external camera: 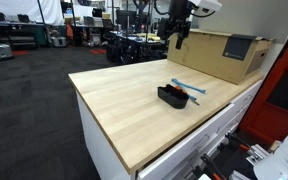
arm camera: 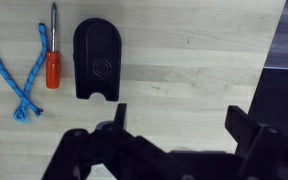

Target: Place the object in the box

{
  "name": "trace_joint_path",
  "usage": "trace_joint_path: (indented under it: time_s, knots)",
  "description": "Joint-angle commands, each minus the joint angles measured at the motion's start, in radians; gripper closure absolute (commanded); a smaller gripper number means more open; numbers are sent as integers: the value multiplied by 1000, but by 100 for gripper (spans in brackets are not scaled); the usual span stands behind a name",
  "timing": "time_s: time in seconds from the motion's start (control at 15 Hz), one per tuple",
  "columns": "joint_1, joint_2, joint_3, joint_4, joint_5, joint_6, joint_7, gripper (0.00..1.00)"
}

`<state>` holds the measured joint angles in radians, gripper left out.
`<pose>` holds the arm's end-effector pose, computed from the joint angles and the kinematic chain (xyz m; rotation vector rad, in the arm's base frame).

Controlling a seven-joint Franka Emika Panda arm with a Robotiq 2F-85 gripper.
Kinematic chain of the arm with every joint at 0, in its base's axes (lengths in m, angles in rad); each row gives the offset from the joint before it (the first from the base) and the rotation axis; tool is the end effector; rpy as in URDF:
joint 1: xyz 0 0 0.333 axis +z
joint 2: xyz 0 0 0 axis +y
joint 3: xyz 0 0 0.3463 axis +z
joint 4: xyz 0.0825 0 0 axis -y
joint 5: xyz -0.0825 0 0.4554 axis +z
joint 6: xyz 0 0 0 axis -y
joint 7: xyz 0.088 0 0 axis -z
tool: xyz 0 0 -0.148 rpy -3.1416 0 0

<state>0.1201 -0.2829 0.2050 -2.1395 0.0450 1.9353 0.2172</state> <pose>0.5116 0.1827 0.4952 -3.1307 -0.1371 -0.1169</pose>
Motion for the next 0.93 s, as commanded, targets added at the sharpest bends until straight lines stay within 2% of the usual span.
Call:
trace_joint_path:
  time_s: [0.0, 0.47, 0.67, 0.87]
  knots:
    - [7, 1, -6, 2, -2, -2, 2, 0]
    - [7, 1, -6, 2, -2, -2, 2, 0]
    - [-17, -3, -6, -13, -69, 39, 49, 0]
    - [-40, -11, -43, -30, -87, 124, 75, 0]
